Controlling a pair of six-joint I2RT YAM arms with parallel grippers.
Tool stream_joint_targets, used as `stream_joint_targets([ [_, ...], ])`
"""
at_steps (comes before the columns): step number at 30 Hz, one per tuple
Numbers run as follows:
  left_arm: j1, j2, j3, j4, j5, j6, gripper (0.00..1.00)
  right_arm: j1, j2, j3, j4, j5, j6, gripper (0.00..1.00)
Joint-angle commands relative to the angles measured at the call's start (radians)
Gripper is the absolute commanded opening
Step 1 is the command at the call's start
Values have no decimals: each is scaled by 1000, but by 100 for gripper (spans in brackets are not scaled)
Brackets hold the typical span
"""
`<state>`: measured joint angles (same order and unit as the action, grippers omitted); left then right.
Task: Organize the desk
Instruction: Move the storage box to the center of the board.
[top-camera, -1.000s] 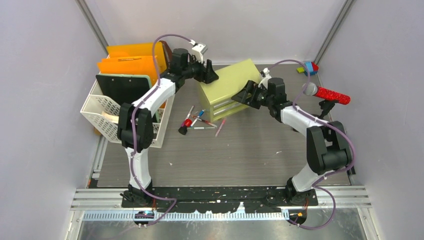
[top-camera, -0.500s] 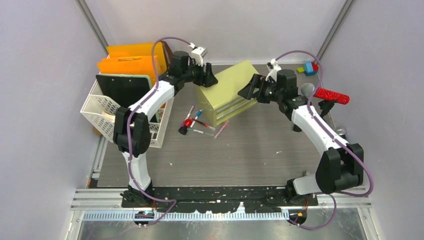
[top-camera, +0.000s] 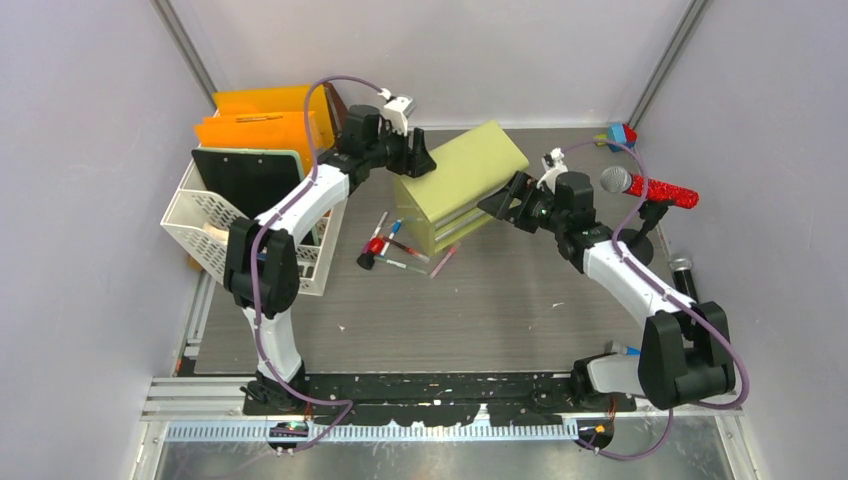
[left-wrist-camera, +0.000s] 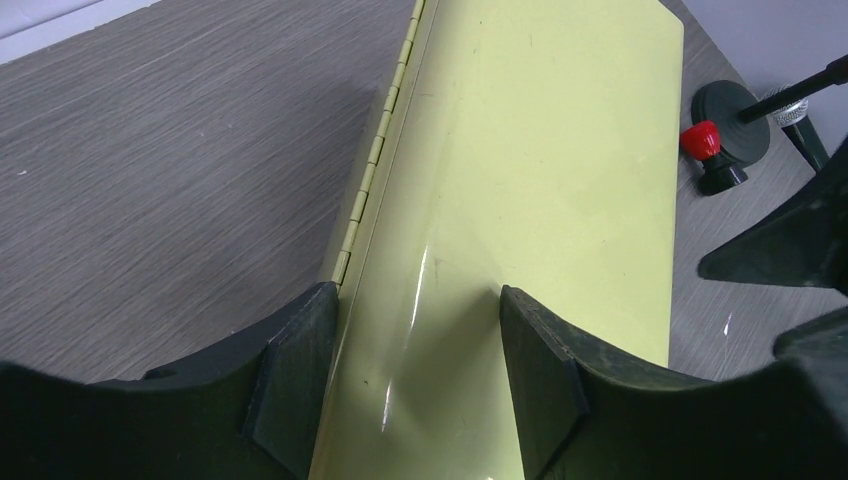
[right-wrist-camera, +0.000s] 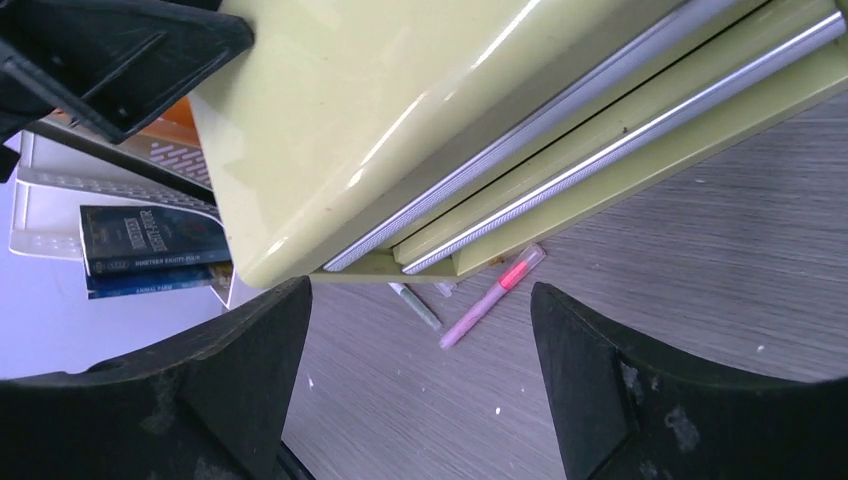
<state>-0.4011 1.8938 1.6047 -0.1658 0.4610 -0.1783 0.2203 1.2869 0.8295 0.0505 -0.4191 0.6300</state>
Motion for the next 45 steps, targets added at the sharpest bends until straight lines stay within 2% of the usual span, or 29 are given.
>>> stream_joint_targets([
  [1,-27,18,-60,-255,5,19,62,-2,44,-39,253,10,153,86],
  [11,-27,43,-40,-273,23,22,62,-3,160,-108,539,58,327,86],
  [20,-27,47,-39,-273,27,30,61,-2,319,-85,687,45,418,86],
  [33,-27,71,-27,-273,48,31,62,-1,497,-67,988,-35,561,85],
  [36,-27,76,-22,-274,50,24,62,-1,512,-66,1025,-46,593,78],
  [41,-27,79,-22,-273,45,22,61,-1,479,-83,1027,-48,606,61],
  [45,-27,81,-26,-273,37,26,61,-2,436,-98,1002,-43,604,54],
])
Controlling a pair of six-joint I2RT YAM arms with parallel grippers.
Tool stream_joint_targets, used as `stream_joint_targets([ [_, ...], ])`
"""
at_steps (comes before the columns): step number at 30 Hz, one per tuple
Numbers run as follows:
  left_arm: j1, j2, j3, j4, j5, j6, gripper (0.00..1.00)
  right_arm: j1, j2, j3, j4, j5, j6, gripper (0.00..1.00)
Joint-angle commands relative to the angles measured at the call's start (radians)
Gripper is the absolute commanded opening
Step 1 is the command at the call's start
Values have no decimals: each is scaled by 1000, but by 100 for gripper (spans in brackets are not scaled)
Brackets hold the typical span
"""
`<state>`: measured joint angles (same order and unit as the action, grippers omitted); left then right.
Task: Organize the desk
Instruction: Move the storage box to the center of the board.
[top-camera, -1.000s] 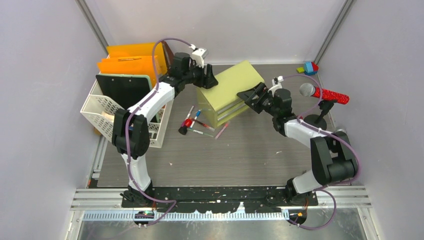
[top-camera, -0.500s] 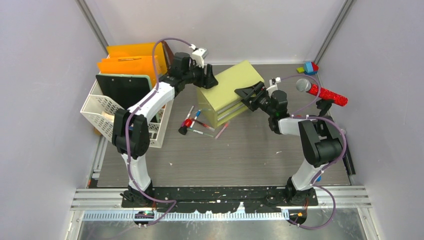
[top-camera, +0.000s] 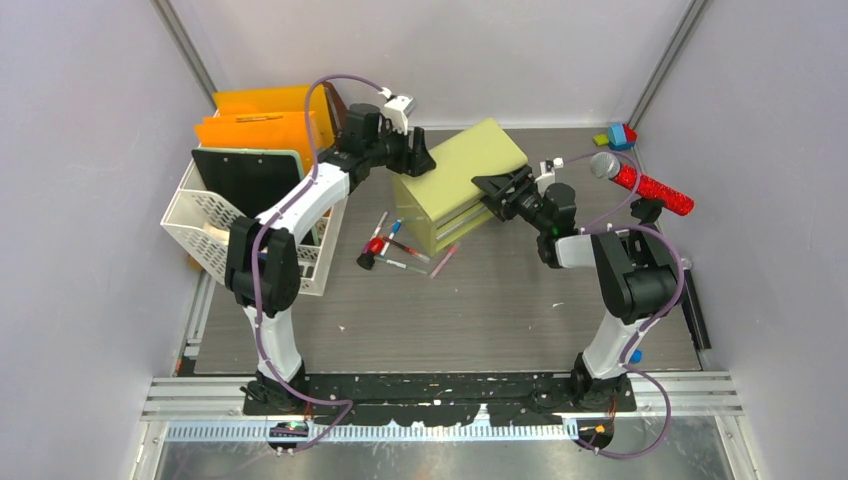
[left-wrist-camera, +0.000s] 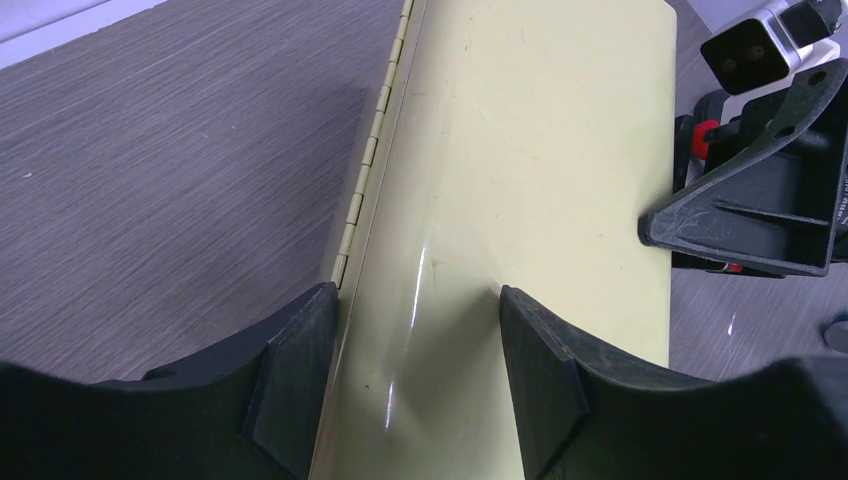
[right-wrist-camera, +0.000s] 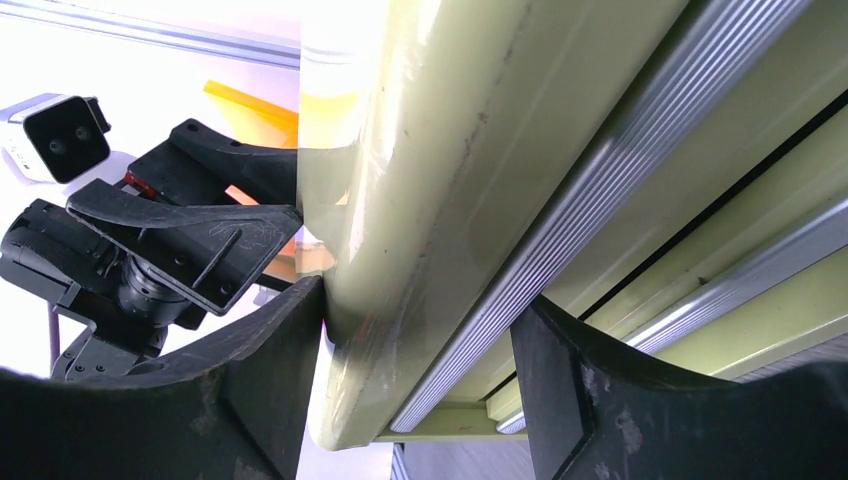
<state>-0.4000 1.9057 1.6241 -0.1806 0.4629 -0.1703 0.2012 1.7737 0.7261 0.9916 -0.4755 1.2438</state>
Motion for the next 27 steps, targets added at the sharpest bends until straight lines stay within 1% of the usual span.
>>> stream_joint_targets([
  [1,-28,70,-46,-257,32,20,61,17,-59,0,46,14,-13,53],
  [4,-28,69,-47,-257,24,23,61,17,-102,-18,3,17,-37,49],
  [6,-28,69,-50,-256,19,26,61,17,-128,-36,-19,26,-59,42],
  [9,-28,70,-53,-254,11,26,61,16,-170,-66,-54,46,-83,26],
  [11,-28,70,-56,-253,8,26,61,17,-196,-80,-81,57,-103,19],
  [18,-26,72,-54,-256,-33,31,61,14,-263,-102,-183,70,-168,14],
  [27,-25,91,-17,-263,-179,43,61,10,-326,-99,-333,49,-224,14],
])
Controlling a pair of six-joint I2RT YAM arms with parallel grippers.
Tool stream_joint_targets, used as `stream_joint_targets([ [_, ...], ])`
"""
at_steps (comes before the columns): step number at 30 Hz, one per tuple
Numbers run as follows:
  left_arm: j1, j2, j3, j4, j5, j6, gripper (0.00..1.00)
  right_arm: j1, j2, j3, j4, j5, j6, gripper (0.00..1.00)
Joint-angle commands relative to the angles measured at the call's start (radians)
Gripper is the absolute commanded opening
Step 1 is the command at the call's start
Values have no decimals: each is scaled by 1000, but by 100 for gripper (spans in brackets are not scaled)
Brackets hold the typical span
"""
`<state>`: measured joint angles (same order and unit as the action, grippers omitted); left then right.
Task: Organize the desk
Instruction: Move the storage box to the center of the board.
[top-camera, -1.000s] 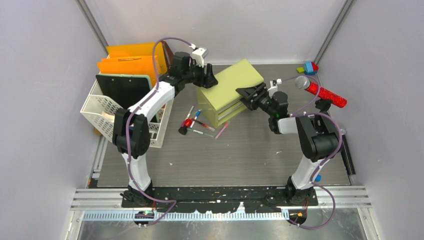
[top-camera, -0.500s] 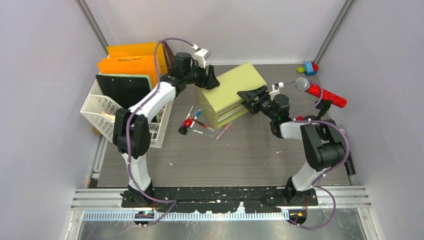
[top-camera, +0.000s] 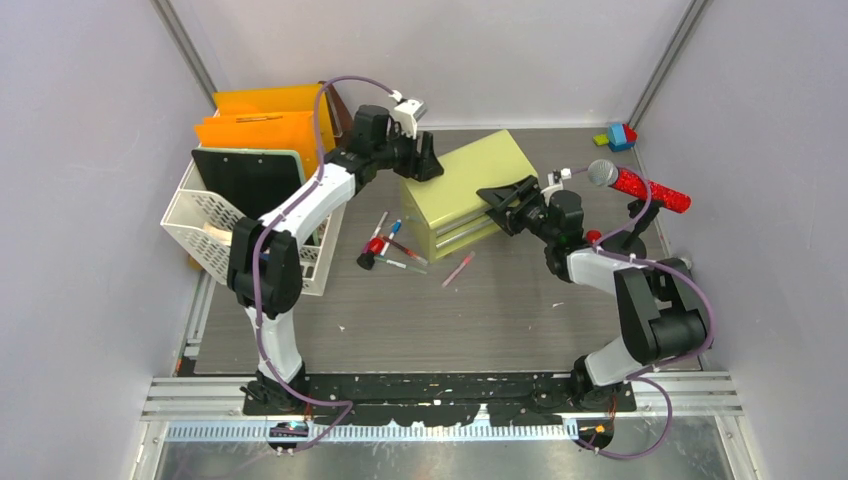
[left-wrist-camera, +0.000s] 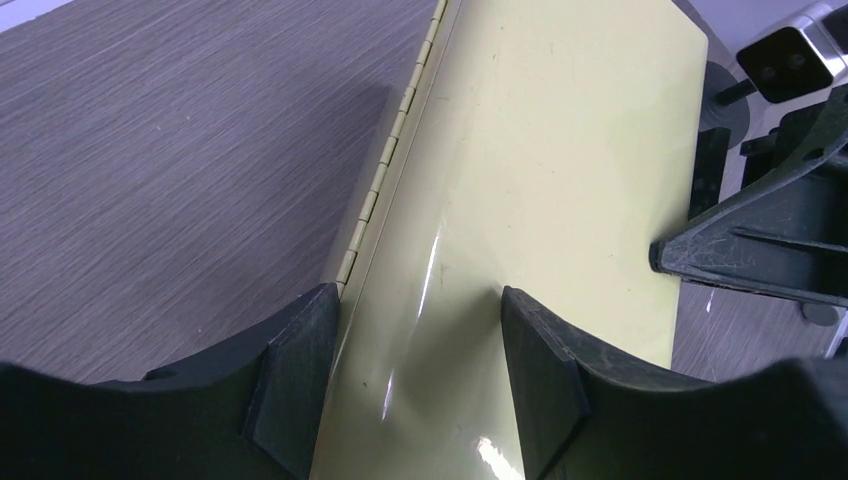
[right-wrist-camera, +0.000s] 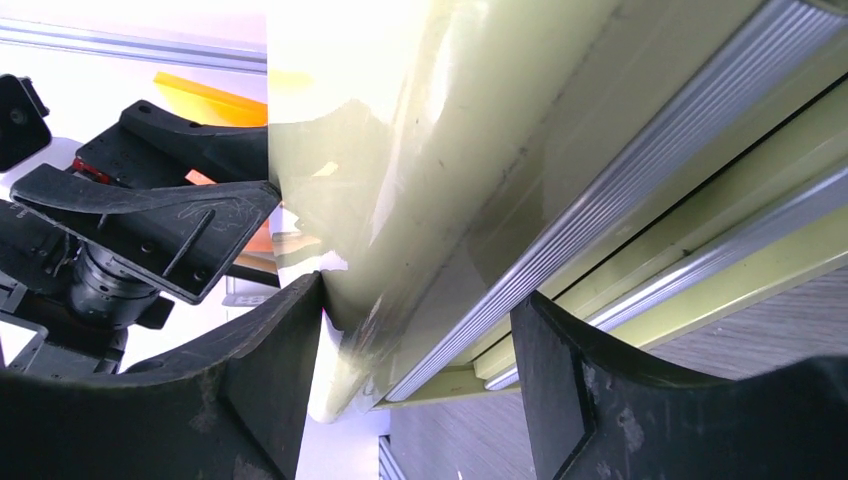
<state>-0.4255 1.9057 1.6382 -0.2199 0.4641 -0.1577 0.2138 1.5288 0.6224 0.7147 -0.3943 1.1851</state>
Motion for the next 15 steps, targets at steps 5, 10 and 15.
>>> stream_joint_targets([
  [5,1,114,11,-223,-260,64,62,-4,-105,38,-187,-92,-231,15],
  [10,1,167,99,-259,-278,110,62,-4,-120,96,-421,-159,-409,37],
  [15,1,196,165,-306,-249,146,67,-4,-189,165,-667,-162,-677,70],
])
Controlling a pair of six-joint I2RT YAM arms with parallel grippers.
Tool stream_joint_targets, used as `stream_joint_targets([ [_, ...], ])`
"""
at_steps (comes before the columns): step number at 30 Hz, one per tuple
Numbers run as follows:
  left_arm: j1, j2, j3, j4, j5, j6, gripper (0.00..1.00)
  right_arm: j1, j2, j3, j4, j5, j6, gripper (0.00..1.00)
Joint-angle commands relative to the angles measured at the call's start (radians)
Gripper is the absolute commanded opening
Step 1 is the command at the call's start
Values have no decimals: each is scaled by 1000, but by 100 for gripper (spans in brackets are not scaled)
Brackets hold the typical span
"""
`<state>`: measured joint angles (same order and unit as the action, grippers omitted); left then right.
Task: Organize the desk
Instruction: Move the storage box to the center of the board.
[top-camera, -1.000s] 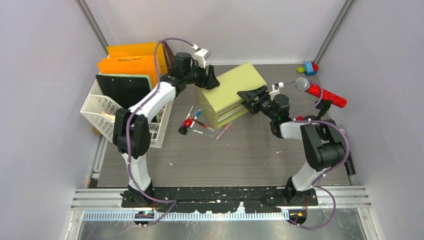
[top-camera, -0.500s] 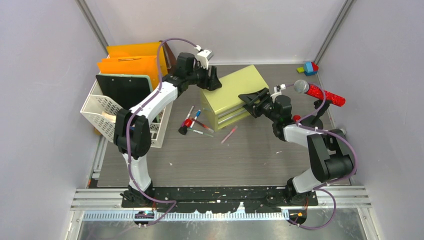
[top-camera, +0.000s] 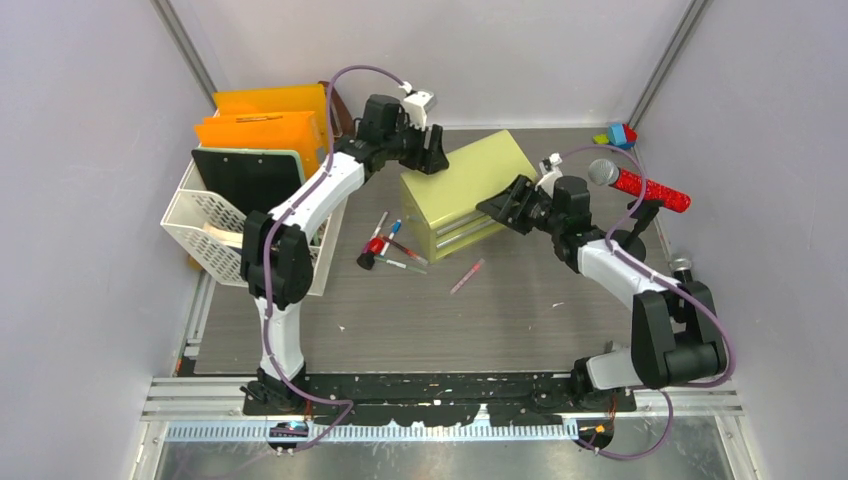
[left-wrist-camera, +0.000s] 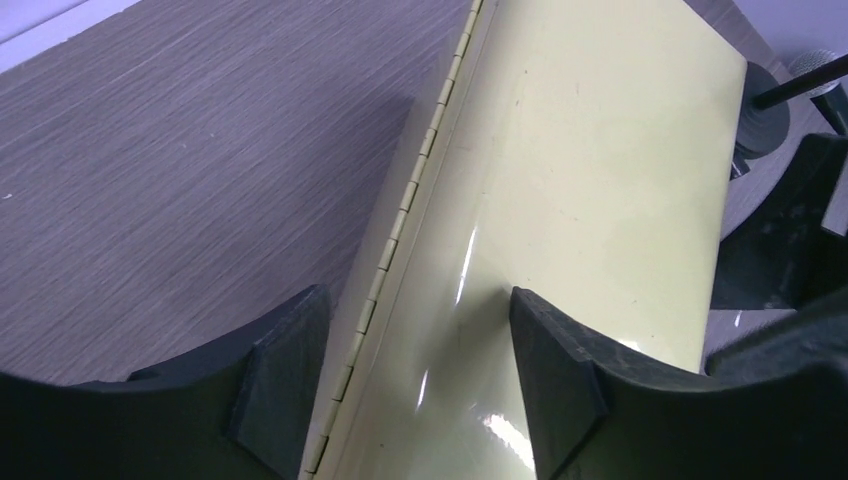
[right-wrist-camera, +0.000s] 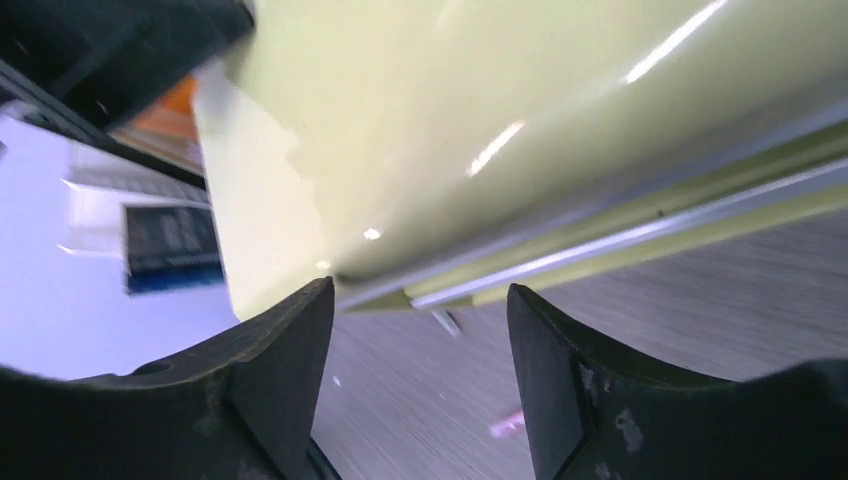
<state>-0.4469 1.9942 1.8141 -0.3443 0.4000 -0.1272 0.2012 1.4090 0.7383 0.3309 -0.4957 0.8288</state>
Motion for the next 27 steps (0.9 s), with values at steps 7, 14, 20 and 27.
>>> stream_joint_targets([
  [7,22,56,38,-225,-131,105,89,9,-155,150,-626,80,-622,88],
  [14,22,-55,77,-266,-142,68,100,9,-182,234,-768,238,-892,96],
  [20,22,-221,-82,-245,-176,-13,100,9,-119,306,-793,333,-1079,99],
  [27,22,-381,-297,-196,-212,-46,100,9,-41,403,-779,403,-1259,100],
])
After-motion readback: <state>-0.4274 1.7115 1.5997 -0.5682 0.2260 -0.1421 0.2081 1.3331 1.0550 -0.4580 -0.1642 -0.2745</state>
